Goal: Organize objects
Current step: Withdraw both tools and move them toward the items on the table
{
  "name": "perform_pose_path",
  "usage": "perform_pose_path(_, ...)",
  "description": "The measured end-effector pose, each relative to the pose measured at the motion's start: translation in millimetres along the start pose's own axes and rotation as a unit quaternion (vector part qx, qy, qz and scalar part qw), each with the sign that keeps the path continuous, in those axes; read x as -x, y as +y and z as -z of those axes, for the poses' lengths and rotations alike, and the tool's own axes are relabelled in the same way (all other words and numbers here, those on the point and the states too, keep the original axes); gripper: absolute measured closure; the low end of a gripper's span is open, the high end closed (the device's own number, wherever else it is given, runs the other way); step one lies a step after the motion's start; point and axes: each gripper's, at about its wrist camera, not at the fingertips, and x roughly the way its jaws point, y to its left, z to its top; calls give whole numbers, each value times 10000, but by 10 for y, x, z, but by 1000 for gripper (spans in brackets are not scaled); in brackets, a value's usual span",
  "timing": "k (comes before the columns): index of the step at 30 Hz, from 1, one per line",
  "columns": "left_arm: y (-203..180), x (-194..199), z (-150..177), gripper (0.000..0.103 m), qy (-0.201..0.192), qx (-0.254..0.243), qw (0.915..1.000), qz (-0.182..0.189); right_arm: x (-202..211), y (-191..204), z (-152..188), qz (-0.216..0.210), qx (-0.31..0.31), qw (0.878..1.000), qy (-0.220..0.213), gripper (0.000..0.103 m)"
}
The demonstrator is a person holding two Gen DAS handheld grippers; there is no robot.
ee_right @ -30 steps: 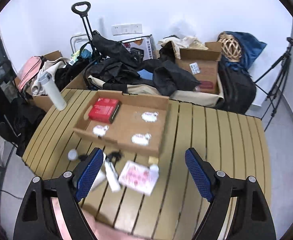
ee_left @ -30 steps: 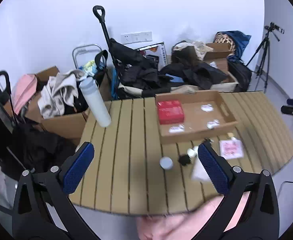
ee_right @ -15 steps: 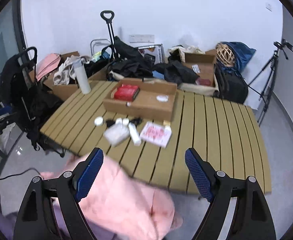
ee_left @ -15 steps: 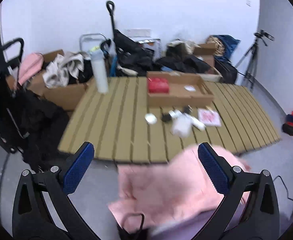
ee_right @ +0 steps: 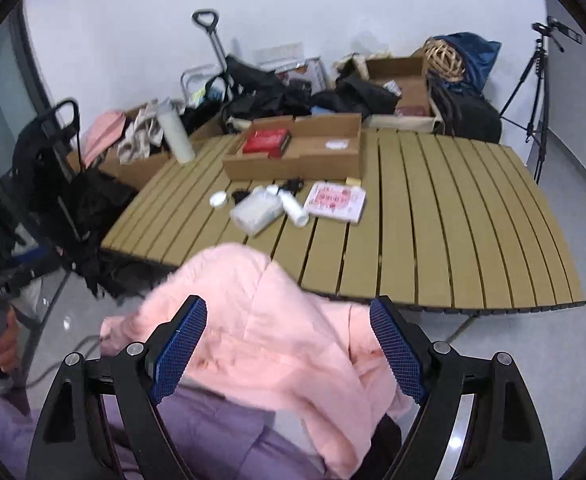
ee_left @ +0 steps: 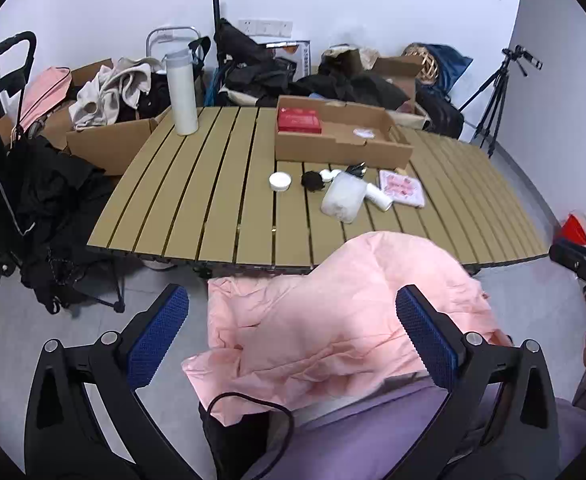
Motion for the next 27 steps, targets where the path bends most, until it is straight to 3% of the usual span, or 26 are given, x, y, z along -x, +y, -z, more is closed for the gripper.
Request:
perform_pose_path(2, 12, -107, -13, 0, 97, -11, 9999, -80, -139, -46, -8, 198, -29, 9997, 127, 16)
perform_pose_path(6, 57, -390, -107, 0, 260, -27, 9995, -203, -368, -72, -32, 95, 80, 9997, 192, 17)
perform_pose_path(9, 135, -672, -248, 0, 304, 31, 9988, -373, -599, -50, -128, 218, 314, 9990, 252, 27)
perform_pose_path(14, 235, -1222, -582, 0, 16, -51, 9988, -484, -1187, -146, -381, 451, 311, 9972, 510, 27)
perform_pose_path(17, 247, -1579, -762, 1, -129, -287, 9982, -516, -1526, -206, -569, 277, 243, 9972, 644, 27)
perform_pose_path(22, 245, -2459, -1090, 5, 233, -599, 9969, -462, -2285, -94, -1020, -271, 243, 9954, 883, 27)
perform_pose_path(25, 255, -2905, -1242, 13, 375, -599, 9968, -364, -2878, 33, -1331, -507, 219, 9936, 984, 27)
perform_pose_path(27, 257, -3111, -1290, 25, 551, -540, 9965, -336, -3192, 87, -1464, -546, 145, 9934, 994, 27)
